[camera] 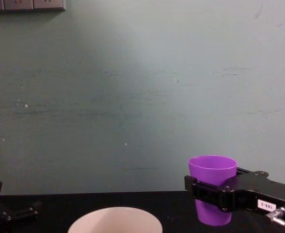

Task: Pick up the cup and pour the mung beans from the cup into the bowl.

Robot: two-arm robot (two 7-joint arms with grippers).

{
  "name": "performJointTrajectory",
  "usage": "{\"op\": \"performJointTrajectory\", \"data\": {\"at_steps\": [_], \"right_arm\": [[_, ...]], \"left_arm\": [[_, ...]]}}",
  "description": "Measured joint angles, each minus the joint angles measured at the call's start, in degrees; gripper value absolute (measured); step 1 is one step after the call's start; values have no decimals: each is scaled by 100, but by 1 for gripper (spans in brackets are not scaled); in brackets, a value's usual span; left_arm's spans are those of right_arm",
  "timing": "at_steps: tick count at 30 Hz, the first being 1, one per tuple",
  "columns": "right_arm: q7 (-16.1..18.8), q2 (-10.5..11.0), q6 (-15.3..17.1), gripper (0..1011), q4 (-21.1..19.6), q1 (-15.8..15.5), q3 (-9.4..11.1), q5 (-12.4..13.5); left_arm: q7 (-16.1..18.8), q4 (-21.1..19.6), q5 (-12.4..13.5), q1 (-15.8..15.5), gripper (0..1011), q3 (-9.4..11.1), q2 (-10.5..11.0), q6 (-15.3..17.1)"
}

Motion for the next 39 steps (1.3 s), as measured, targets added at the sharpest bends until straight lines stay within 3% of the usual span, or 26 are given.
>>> {"op": "performJointTrajectory", "data": {"at_steps": [39], "right_arm": [[-1, 0, 0, 726, 0, 0, 0, -1]], "left_arm": [[0, 0, 0, 0, 1000, 0, 0, 0]]}}
